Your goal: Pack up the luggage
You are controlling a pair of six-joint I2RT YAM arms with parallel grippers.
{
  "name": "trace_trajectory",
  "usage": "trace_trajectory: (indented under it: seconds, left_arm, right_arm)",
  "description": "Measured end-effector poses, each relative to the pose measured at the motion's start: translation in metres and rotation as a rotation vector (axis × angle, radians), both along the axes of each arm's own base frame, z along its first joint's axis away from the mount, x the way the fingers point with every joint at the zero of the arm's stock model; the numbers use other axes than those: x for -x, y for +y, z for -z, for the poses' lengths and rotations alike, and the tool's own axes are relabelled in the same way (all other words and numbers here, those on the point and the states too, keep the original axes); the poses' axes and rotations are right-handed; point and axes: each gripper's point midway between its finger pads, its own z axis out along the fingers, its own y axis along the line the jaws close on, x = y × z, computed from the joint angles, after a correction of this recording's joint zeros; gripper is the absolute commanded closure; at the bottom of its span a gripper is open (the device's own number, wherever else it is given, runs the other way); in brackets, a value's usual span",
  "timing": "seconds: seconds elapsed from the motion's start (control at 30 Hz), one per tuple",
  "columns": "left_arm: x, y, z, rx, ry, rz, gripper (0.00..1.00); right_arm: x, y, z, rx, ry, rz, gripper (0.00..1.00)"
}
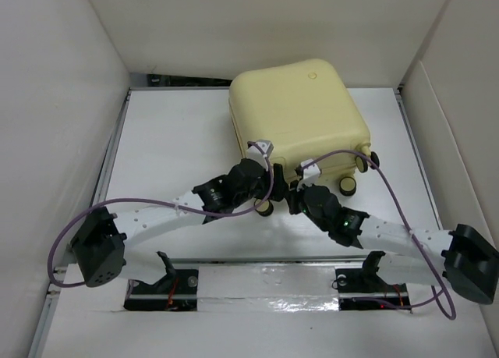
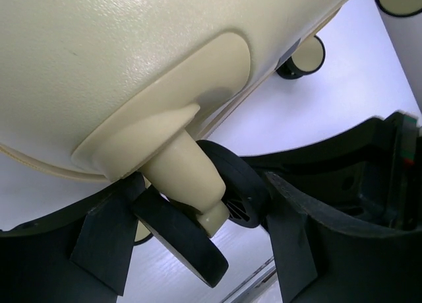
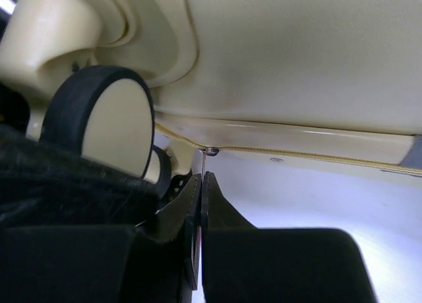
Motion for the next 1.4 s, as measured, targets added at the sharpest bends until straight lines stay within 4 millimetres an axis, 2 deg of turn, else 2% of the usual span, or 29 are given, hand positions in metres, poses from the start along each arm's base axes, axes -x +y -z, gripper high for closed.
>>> trace_trajectory:
  seconds: [0.27, 0.4, 0.5, 0.53, 0.57, 0.6, 0.63, 0.7, 0.77, 0.8, 0.9, 0.97, 1.0, 1.07, 1.13, 1.2, 1.4]
  left_arm:
    - [-0.011, 0.017, -0.010, 0.031, 0.041, -0.017, 1.00]
    - [-0.009, 0.023, -0.016, 0.037, 0.045, -0.005, 1.00]
    - [-0.004, 0.022, -0.020, 0.085, 0.086, 0.015, 1.00]
    - [-0.001, 0.021, -0.019, 0.093, 0.103, 0.024, 0.95]
    - [0.001, 0.020, -0.019, 0.100, 0.117, 0.031, 0.84]
    - [0.003, 0.019, -0.018, 0.105, 0.130, 0.037, 0.67]
    - [0.004, 0.018, -0.018, 0.111, 0.137, 0.039, 0.38]
    - [0.006, 0.016, -0.019, 0.125, 0.147, 0.045, 0.15]
    - [0.009, 0.015, -0.025, 0.155, 0.132, 0.062, 0.10]
    - [0.011, 0.016, -0.033, 0.176, 0.109, 0.067, 0.10]
    - [0.013, 0.032, -0.060, 0.235, 0.027, 0.036, 0.26]
    - [0.015, 0.046, -0.077, 0.278, -0.027, 0.001, 0.41]
    - [0.016, 0.054, -0.081, 0.293, -0.047, -0.015, 0.57]
    - [0.020, 0.063, -0.084, 0.310, -0.063, -0.030, 0.69]
    - [0.022, 0.066, -0.077, 0.302, -0.057, -0.031, 0.82]
    - [0.024, 0.062, -0.068, 0.285, -0.033, -0.009, 0.88]
    - [0.040, 0.024, -0.017, 0.171, 0.088, 0.115, 0.91]
  right_arm:
    - [-0.002, 0.043, 0.000, -0.125, -0.036, -0.001, 1.00]
    - [0.002, 0.049, -0.008, -0.159, -0.060, 0.001, 1.00]
    - [0.009, 0.046, -0.013, -0.191, -0.080, -0.004, 1.00]
    - [0.011, 0.045, -0.013, -0.199, -0.084, -0.005, 1.00]
    - [0.013, 0.043, -0.012, -0.201, -0.084, -0.005, 1.00]
    - [0.014, 0.042, -0.013, -0.205, -0.083, -0.005, 1.00]
    - [0.014, 0.040, -0.014, -0.208, -0.082, -0.006, 1.00]
    - [0.014, 0.035, -0.017, -0.219, -0.078, -0.008, 1.00]
    - [0.012, 0.024, -0.018, -0.226, -0.072, 0.001, 1.00]
    - [0.011, 0.018, -0.018, -0.231, -0.068, 0.001, 1.00]
    - [0.010, 0.004, -0.018, -0.254, -0.050, -0.003, 1.00]
    - [0.009, -0.002, -0.018, -0.270, -0.043, -0.011, 1.00]
    - [0.009, -0.005, -0.018, -0.277, -0.040, -0.018, 1.00]
    - [0.009, -0.007, -0.018, -0.282, -0.032, -0.032, 1.00]
    - [0.007, -0.010, -0.018, -0.285, -0.024, -0.043, 1.00]
    - [0.005, -0.015, -0.018, -0.283, -0.015, -0.052, 1.00]
    - [-0.007, -0.046, -0.024, -0.275, -0.023, -0.026, 1.00]
